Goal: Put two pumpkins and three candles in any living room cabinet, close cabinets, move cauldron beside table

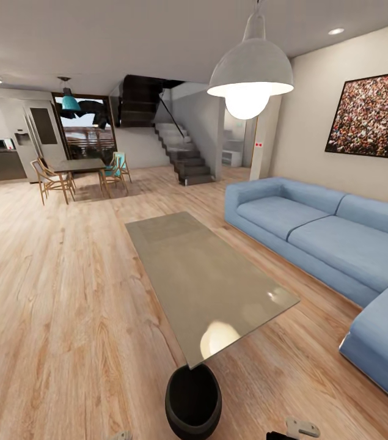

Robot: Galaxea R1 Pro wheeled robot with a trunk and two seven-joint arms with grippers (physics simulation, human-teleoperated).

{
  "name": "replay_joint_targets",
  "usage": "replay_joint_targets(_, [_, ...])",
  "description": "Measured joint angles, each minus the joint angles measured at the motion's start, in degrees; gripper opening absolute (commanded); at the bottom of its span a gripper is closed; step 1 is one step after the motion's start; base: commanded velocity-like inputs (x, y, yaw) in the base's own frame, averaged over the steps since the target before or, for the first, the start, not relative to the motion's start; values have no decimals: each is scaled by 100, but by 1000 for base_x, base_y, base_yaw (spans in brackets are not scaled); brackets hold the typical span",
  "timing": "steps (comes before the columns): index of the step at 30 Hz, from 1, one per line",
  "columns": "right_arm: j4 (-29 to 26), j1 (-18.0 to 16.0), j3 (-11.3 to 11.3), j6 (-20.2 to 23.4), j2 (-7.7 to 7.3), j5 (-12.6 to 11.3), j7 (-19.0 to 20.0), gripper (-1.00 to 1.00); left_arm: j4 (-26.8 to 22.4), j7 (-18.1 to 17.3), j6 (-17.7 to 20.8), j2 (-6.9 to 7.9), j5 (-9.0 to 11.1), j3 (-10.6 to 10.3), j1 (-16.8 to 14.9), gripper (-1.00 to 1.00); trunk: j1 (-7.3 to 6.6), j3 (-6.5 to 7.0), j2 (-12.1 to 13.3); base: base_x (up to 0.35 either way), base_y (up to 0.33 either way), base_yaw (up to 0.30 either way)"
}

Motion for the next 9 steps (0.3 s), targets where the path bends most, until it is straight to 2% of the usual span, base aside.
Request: replay_joint_targets(9, [0,0,0,0,0,1,0,100,-1,0,11,-7,8,0,2,100,0,0,0,0,0,0])
